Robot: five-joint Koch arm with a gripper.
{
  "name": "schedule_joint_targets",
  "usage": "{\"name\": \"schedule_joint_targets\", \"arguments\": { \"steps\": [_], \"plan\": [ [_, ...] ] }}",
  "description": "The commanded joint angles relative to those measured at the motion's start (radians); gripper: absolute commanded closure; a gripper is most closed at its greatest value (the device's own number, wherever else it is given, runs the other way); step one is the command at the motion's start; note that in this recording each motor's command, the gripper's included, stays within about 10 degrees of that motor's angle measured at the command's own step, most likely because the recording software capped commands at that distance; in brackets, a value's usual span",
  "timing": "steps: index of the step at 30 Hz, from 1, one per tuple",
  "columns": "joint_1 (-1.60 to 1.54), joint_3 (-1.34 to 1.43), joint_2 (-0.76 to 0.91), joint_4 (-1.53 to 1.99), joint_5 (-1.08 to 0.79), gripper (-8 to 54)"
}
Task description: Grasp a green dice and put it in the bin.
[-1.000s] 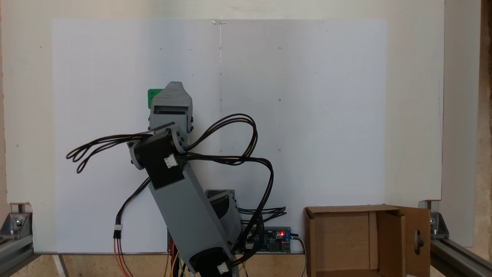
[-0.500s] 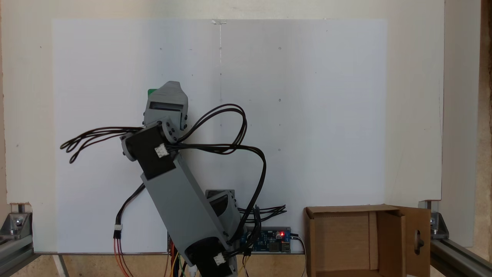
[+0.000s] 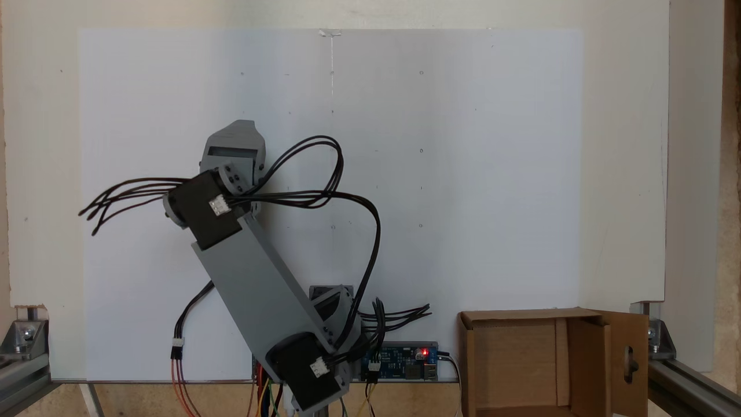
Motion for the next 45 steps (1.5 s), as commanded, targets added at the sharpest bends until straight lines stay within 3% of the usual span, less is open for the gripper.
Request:
{"name": "schedule_joint_targets", "arguments": {
  "steps": [1, 45],
  "plan": [
    [-0.017, -0.092, -0.005, -0.025, 0.075, 1.7],
    [-0.014, -0.077, -0.158, -0.118, 0.109, 2.3]
  ]
}}
